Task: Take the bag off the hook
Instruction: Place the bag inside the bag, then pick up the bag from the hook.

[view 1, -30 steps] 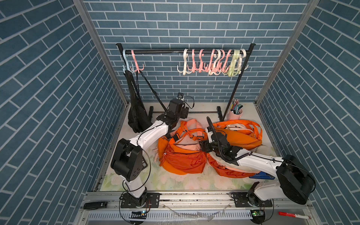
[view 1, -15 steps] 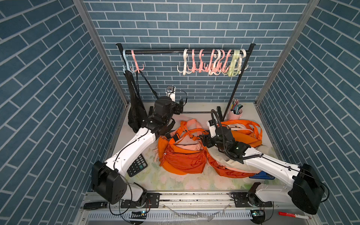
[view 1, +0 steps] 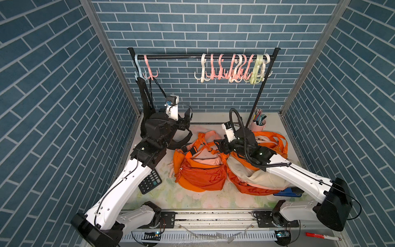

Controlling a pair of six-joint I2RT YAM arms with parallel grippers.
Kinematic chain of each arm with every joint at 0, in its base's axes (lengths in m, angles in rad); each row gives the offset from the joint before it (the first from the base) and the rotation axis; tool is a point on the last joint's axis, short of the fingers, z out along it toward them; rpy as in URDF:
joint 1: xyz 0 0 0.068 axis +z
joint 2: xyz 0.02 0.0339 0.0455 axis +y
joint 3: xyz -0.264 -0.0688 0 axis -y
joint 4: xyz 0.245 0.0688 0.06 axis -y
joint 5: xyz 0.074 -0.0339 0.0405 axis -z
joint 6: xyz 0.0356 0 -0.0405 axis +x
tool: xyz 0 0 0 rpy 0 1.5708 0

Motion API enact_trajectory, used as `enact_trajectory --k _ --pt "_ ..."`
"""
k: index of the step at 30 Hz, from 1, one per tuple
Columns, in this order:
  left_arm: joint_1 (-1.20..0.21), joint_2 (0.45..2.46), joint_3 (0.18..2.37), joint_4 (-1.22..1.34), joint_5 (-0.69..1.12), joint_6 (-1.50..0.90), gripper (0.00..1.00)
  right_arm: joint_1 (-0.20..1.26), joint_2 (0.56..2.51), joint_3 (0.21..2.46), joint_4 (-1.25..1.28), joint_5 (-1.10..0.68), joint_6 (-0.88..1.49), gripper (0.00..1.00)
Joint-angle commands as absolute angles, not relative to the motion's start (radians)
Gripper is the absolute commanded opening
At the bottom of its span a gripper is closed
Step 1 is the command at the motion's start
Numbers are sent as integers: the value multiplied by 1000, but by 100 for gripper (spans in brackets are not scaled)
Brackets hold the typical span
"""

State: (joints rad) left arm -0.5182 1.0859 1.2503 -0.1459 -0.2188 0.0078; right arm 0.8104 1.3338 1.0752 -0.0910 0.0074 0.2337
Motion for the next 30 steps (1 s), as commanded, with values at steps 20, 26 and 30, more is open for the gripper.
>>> enact_trajectory --k 20,26,30 --pt "-516 761 979 -268 -320 44 85 807 1734 1632 -281 -214 77 71" --pt "-515 694 927 -311 -327 28 85 803 1853 1780 -324 -239 70 67" --pt "-515 644 868 -336 -335 21 85 794 1914 1864 -333 -261 78 65"
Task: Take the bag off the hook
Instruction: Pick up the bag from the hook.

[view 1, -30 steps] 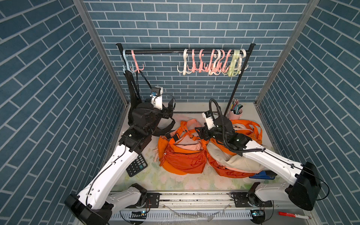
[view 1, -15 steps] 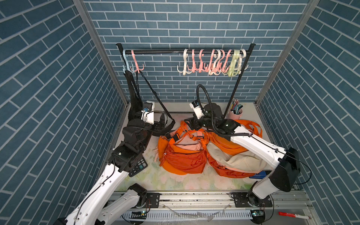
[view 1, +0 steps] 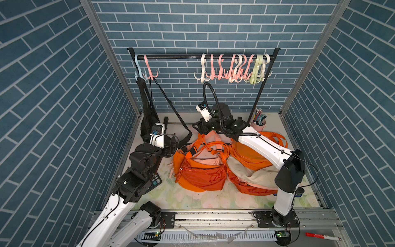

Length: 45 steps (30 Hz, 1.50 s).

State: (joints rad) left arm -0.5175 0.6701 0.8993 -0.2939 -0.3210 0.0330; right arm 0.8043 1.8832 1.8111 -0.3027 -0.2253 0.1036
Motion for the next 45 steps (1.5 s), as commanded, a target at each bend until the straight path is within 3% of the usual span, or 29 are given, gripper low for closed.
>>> enact_trajectory --k 1,15,35,39,43,45 --pt "-516 620 852 -340 -336 18 85 792 1928 1884 -336 -272 81 65" --pt "-515 484 744 -373 -336 -6 86 790 2130 2189 -438 -354 75 63" --pt "-515 491 733 -361 -333 -8 86 796 2404 2530 -492 -391 151 57" --pt "-515 499 733 -360 -327 -12 86 799 2438 2568 -484 -394 172 51" --pt "-515 502 733 -362 -325 -12 86 802 2453 2571 -455 -402 194 33" --pt "-516 503 733 -362 -325 -12 86 803 2460 2571 -443 -400 205 33"
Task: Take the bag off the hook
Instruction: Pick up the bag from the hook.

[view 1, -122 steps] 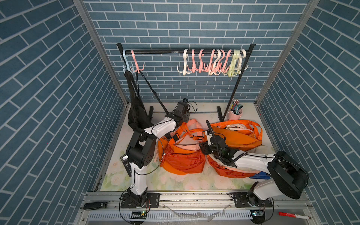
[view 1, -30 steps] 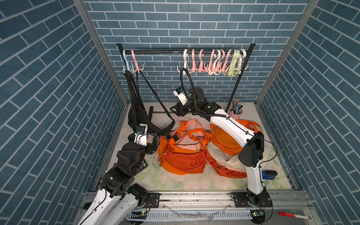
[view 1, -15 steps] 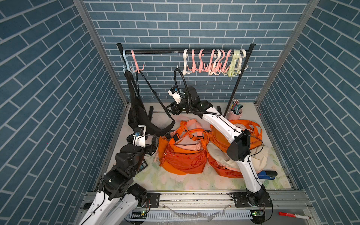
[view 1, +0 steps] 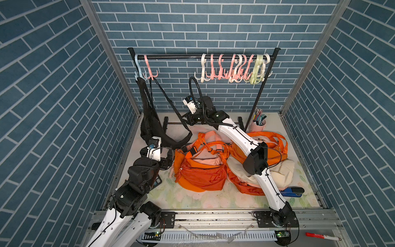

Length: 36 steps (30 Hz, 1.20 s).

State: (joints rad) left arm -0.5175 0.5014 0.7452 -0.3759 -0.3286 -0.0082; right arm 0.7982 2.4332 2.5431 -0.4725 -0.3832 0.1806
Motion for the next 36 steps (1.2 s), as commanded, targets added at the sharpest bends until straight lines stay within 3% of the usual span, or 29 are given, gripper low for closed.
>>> enact_trajectory --k 1,6,9,10,36 --pt "-515 503 733 -362 -325 -12 86 804 2463 2571 -436 -398 214 33" --pt "-515 504 735 -364 -319 -18 86 810 2477 2572 -418 -400 234 28" --pt "-516 506 735 -362 -318 -18 86 812 2477 2571 -416 -400 238 2" --pt "-515 508 736 -362 -318 -18 86 811 2475 2571 -415 -399 239 0" --pt "-491 626 820 -322 -296 -11 85 769 2158 2292 -411 -298 169 0"
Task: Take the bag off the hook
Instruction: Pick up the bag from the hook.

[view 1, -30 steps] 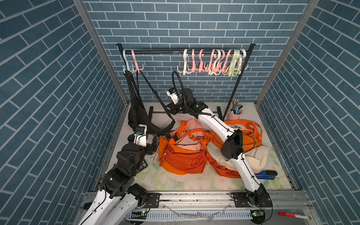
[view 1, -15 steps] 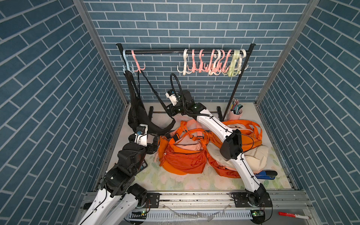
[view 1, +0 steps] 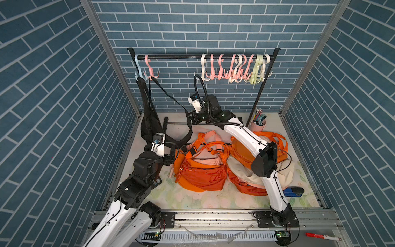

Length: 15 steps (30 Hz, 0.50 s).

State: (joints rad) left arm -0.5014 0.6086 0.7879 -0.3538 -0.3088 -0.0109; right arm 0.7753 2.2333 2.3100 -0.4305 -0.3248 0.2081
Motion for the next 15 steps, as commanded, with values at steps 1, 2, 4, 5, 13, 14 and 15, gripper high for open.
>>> enact_trajectory --k 1,2,4,5,13,14,15 --pt "-491 632 829 -322 -295 -12 85 766 2144 2278 -408 -291 168 0" --pt "-492 632 837 -319 -293 -12 85 764 2133 2266 -405 -287 166 0" --pt "-491 674 851 -302 -293 -11 85 757 2107 2242 -400 -281 164 0" --pt "-492 682 858 -296 -293 -11 85 755 2099 2235 -400 -278 163 0" --pt "-492 780 935 -234 -291 -9 85 720 2020 2152 -403 -257 163 0" --pt "-490 791 945 -227 -291 -8 85 716 2010 2135 -399 -258 163 0" --pt "-491 804 954 -218 -292 -6 85 712 1995 2115 -395 -258 163 0"
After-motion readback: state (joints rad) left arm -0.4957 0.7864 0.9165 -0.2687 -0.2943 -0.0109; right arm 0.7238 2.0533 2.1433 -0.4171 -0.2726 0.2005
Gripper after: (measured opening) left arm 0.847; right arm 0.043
